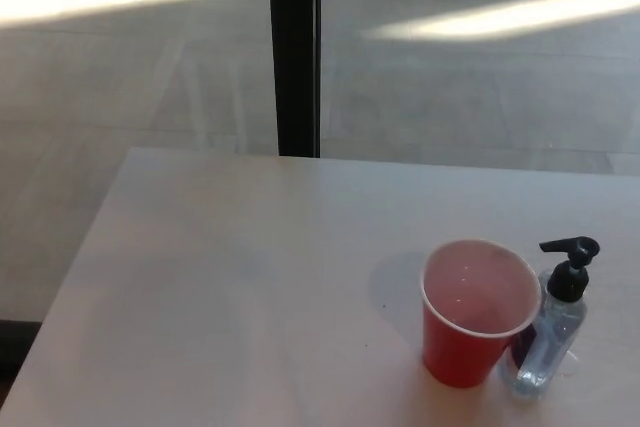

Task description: The robot uses its right hand fist to press the hand soap kept in the middle of the table to get liquid hand soap out

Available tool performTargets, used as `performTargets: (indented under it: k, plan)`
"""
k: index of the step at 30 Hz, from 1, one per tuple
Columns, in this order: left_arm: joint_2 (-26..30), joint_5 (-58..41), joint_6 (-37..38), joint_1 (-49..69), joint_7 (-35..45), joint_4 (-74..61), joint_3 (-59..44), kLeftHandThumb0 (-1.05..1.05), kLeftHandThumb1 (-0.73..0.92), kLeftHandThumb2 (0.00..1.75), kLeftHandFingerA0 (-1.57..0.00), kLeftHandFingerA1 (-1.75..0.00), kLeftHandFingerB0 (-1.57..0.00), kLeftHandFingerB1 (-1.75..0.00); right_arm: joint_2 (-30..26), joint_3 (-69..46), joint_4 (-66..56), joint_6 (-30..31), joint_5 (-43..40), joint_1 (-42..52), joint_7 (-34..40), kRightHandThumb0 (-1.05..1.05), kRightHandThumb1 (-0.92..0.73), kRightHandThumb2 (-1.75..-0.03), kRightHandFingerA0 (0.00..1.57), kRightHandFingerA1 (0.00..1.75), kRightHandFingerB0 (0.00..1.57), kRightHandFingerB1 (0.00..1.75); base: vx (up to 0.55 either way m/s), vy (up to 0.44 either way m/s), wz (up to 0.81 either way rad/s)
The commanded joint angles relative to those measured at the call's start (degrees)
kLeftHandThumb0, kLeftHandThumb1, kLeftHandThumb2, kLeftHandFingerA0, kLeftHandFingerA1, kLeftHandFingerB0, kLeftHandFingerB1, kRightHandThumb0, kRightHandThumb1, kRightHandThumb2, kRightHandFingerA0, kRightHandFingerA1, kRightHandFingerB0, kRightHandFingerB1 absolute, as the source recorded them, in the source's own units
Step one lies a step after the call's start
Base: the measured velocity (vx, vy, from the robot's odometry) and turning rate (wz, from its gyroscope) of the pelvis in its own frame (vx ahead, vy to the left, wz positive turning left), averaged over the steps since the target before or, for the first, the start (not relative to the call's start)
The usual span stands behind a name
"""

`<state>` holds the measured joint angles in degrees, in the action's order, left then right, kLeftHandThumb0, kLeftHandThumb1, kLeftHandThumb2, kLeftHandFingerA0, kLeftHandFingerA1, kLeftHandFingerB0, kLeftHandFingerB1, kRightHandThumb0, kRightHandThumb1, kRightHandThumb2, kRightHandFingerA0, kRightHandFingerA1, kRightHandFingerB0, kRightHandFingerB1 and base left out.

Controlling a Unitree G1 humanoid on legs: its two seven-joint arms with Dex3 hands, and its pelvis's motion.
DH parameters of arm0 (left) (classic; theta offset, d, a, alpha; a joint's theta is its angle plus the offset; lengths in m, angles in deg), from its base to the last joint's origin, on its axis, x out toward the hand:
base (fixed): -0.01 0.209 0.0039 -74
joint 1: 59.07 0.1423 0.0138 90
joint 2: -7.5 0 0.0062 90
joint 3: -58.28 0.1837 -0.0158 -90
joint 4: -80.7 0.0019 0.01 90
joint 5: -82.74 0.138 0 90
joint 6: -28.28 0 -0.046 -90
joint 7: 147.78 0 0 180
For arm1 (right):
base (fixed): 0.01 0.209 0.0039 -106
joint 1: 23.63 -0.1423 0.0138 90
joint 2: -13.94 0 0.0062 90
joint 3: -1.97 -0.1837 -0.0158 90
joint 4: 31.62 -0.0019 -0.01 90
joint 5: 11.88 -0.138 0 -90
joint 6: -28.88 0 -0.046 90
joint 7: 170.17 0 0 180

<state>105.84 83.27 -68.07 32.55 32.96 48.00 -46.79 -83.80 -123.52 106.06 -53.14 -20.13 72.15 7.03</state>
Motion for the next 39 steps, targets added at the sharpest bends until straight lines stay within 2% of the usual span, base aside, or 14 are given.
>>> performTargets:
  k: [1, 3, 6, 8, 11, 12, 13, 16, 19, 22, 27, 29, 33, 39]
  plan:
    - [3.10, -2.83, -4.56, -1.69, -0.65, 2.69, -3.10, -0.24, 0.54, 0.91, -0.62, -0.83, -0.50, -0.73, -3.13, -10.28, -2.48, 6.27, -12.06, -1.57, -1.54, -0.47, -0.22, -0.95, 1.10, 0.97, 1.09, 1.09, 0.00, 0.000, 0.00]
    - [3.43, -1.51, -3.95, -1.18, 0.06, 2.12, -1.82, -0.26, 0.55, 0.90, -0.68, -0.84, -0.57, -0.76, -4.29, -13.61, -3.90, 6.89, -14.05, -3.68, -0.41, -0.52, -0.32, -0.99, 0.74, 0.97, 0.19, 0.63, 0.00, 0.000, 0.00]
    - [2.83, -2.32, -3.76, -1.04, -0.10, 2.38, -2.56, -0.25, 0.54, 0.90, -0.67, -0.85, -0.58, -0.78, -6.48, -14.76, -6.24, 7.61, -14.23, -6.83, -0.83, -0.66, -0.49, -0.74, 0.18, 1.04, 0.00, 0.54, 0.00, 0.000, 0.00]
    - [2.55, -2.73, -5.34, -0.87, -0.24, 1.01, -2.92, -0.23, 0.54, 0.92, -0.64, -0.83, -0.55, -0.76, -7.49, -14.26, -10.81, 6.91, -12.90, -10.42, 1.81, -0.43, -0.29, -0.99, 0.12, 0.64, 0.04, 0.58, 0.00, 0.000, 0.00]
    - [2.51, -2.55, -5.32, -1.39, -0.69, 1.87, -2.97, -0.23, 0.54, 0.90, -0.64, -0.83, -0.55, -0.76, -7.76, -15.15, -15.48, 8.06, -14.90, -12.56, -0.19, -0.78, -0.46, -0.96, 0.31, 0.79, 0.05, 0.62, 0.00, 0.000, 0.00]
    - [2.55, -2.71, -5.07, -1.33, -0.32, 1.99, -3.08, -0.23, 0.55, 0.90, -0.64, -0.84, -0.54, -0.76, -8.22, -14.92, -16.17, 6.98, -15.15, -13.81, -1.16, -0.78, -0.63, -0.61, 0.48, 0.85, 0.16, 0.72, 0.00, 0.000, 0.00]
    - [2.46, -2.74, -4.94, -1.21, -0.31, 2.00, -3.12, -0.24, 0.54, 0.92, -0.64, -0.84, -0.55, -0.76, -8.26, -14.88, -18.10, 6.80, -15.18, -15.43, -0.11, -0.75, -0.41, -0.95, 0.74, 0.76, 0.39, 0.70, 0.00, 0.000, 0.00]
    - [2.30, -2.65, -4.82, -0.85, -0.56, 1.77, -3.02, -0.26, 0.50, 0.96, -0.67, -0.84, -0.57, -0.78, -6.59, -14.54, -29.63, 9.77, -17.63, -19.34, 2.92, -0.62, -0.21, -0.96, 1.12, 0.54, 0.98, 0.54, 0.00, 0.000, 0.00]
    - [2.23, -2.62, -5.04, -0.88, -0.87, 1.61, -3.05, -0.26, 0.51, 0.96, -0.68, -0.85, -0.60, -0.80, -4.81, -12.35, -41.56, 12.83, -21.33, -22.23, 3.07, -0.60, -0.35, -0.83, 1.17, 0.54, 1.10, 0.52, 0.00, 0.000, 0.00]
    - [2.07, -2.77, -4.84, -1.21, -0.74, 2.27, -3.13, -0.25, 0.51, 0.96, -0.67, -0.85, -0.59, -0.79, -3.76, -9.89, -49.85, 15.02, -23.42, -23.18, 2.68, -0.56, -0.41, -0.78, 1.17, 0.63, 1.05, 0.53, 0.00, 0.000, 0.00]
    - [2.18, -3.06, -3.79, -1.45, -0.17, 3.44, -3.33, -0.24, 0.56, 0.90, -0.64, -0.84, -0.53, -0.75, 0.45, -1.03, -65.56, 19.34, -25.79, -26.25, 5.86, -0.14, -0.89, -0.70, 0.85, 1.72, 0.62, 0.90, 0.00, 0.000, 0.00]
    - [2.07, -2.95, -3.44, -1.33, -0.21, 3.10, -3.18, -0.24, 0.54, 0.93, -0.66, -0.87, -0.55, -0.78, 2.46, 1.10, -68.25, 18.46, -27.19, -26.31, 4.70, -0.11, -0.70, -1.06, 1.26, 1.56, 0.71, 1.01, 0.00, 0.000, 0.00]
    - [2.03, -2.91, -4.29, -1.81, -0.60, 3.01, -3.13, -0.24, 0.54, 0.94, -0.63, -0.83, -0.55, -0.77, 4.00, 7.54, -71.19, 16.05, -22.62, -25.68, 2.29, -0.05, -0.60, -1.27, 1.01, 1.75, 0.68, 1.72, 0.00, 0.000, 0.00]
    - [2.23, -3.61, -5.49, -1.62, 0.43, 1.33, -3.61, -0.24, 0.55, 0.94, -0.61, -0.84, -0.51, -0.75, 4.81, 12.53, -69.74, 16.44, -25.55, -24.95, -5.15, -0.16, -0.54, -1.23, 1.02, 1.75, 0.67, 1.73, 0.00, 0.000, 0.00]
